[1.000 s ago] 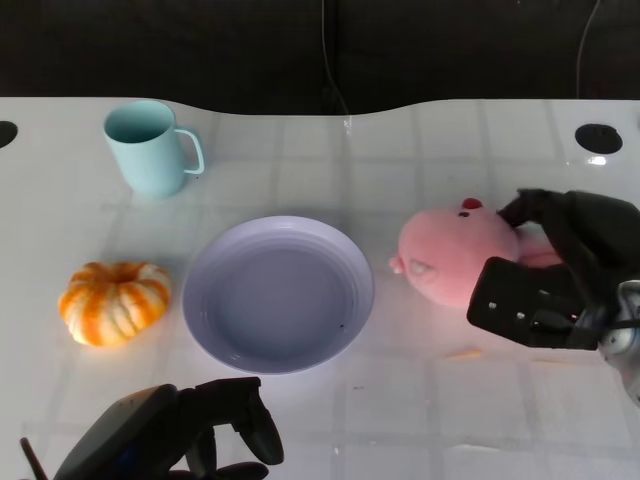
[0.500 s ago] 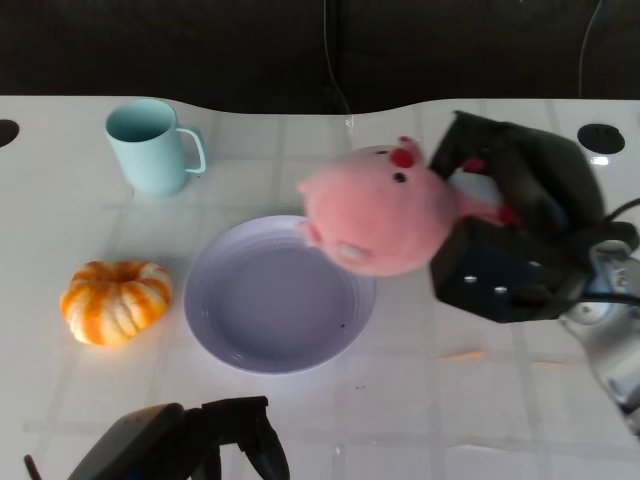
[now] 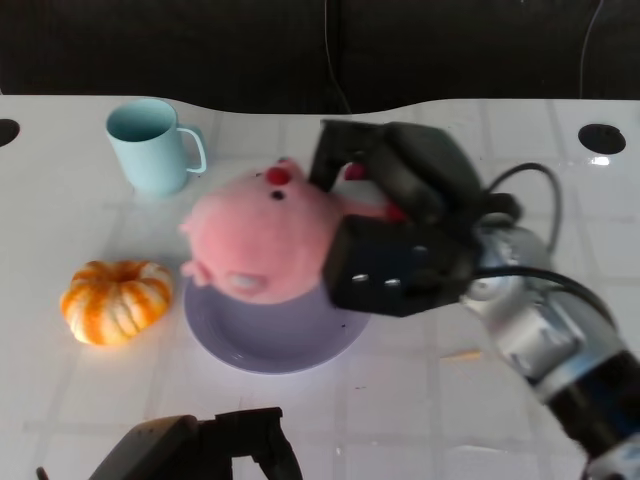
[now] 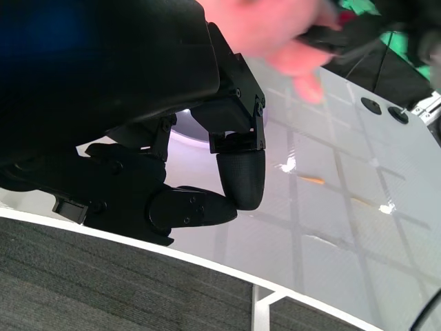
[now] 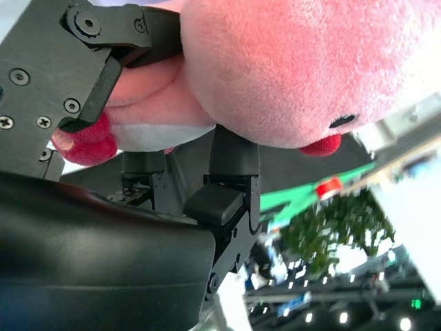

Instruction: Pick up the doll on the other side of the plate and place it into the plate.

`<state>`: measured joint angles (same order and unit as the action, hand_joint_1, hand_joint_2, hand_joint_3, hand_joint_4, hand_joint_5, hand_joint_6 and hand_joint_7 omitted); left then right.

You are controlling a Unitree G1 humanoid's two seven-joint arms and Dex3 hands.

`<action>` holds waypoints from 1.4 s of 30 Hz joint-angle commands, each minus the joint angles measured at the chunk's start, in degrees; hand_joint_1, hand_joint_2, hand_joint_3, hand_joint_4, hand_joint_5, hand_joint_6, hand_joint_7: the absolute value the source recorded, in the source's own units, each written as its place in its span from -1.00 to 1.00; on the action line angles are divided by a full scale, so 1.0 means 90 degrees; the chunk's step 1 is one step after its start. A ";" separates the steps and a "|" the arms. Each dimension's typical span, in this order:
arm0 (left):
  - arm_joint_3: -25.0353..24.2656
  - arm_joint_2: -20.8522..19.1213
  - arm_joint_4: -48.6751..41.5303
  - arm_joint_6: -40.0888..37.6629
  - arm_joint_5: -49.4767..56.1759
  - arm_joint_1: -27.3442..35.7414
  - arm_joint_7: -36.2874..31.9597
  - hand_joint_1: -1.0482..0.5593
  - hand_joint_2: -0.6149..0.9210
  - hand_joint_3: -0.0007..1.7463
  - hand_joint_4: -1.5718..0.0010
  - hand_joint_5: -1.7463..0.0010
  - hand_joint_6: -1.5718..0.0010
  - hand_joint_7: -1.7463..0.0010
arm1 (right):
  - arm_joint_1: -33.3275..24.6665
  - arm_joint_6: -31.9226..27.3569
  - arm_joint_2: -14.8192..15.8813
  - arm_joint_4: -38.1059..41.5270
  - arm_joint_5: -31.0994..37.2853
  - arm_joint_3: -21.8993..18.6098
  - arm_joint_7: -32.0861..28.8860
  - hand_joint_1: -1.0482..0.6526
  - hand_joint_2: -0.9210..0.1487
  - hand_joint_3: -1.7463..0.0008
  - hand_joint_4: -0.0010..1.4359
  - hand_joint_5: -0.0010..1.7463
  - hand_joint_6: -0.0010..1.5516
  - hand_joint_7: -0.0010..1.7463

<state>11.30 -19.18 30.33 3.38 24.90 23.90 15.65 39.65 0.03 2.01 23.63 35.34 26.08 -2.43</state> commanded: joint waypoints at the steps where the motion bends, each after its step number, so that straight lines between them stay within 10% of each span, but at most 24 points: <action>1: 0.0024 0.0022 0.0149 -0.0076 0.0099 0.0054 -0.0066 -0.08 1.00 -0.57 0.18 -0.91 0.20 -0.41 | 0.0373 0.0083 -0.0163 0.0524 0.0082 0.0145 -0.0024 -0.01 -0.12 -0.16 0.25 1.00 -0.12 1.00; 6: 0.0045 0.0080 0.0221 -0.0161 0.0136 0.0067 -0.0054 -0.08 1.00 -0.56 0.18 -0.91 0.20 -0.42 | 0.0595 0.0002 -0.0307 0.1068 0.0037 0.0246 0.0216 -0.04 -0.34 0.14 0.15 0.98 -0.06 0.55; 10: 0.0029 0.0082 0.0218 -0.0156 0.0098 0.0043 -0.0046 -0.07 1.00 -0.54 0.19 -0.93 0.21 -0.45 | 0.0641 -0.0290 -0.0172 0.0800 -0.0044 0.0318 0.1170 -0.18 -0.92 0.83 -0.15 0.09 -0.07 -0.76; 12: 0.0008 0.0070 0.0185 -0.0117 0.0072 0.0020 -0.0055 -0.06 1.00 -0.54 0.19 -0.93 0.22 -0.46 | 0.0609 -0.0290 -0.0083 0.0652 -0.0047 0.0335 0.1446 -0.25 -0.98 0.89 -0.21 -0.31 -0.15 -0.93; 26: 0.0025 0.0079 0.0033 -0.0154 0.0100 -0.0167 -0.0055 -0.09 1.00 -0.56 0.19 -0.94 0.20 -0.43 | 0.0225 -0.0938 0.0755 -0.1398 -0.0483 0.0139 0.3601 -0.60 -1.00 0.78 -0.66 -0.70 -0.66 -1.00; 42: -0.0229 -0.0109 0.0144 -0.0321 -0.0228 -0.0254 0.0164 -0.03 1.00 -0.55 0.23 -0.95 0.20 -0.35 | -0.1211 -0.0271 0.1686 -0.3563 -0.0170 -0.0498 0.2768 -0.52 -1.00 0.73 -0.38 -0.56 -0.44 -0.92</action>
<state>9.20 -19.49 32.06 -0.09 22.81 22.36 16.82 30.96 -2.68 15.58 -6.82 33.38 22.89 23.25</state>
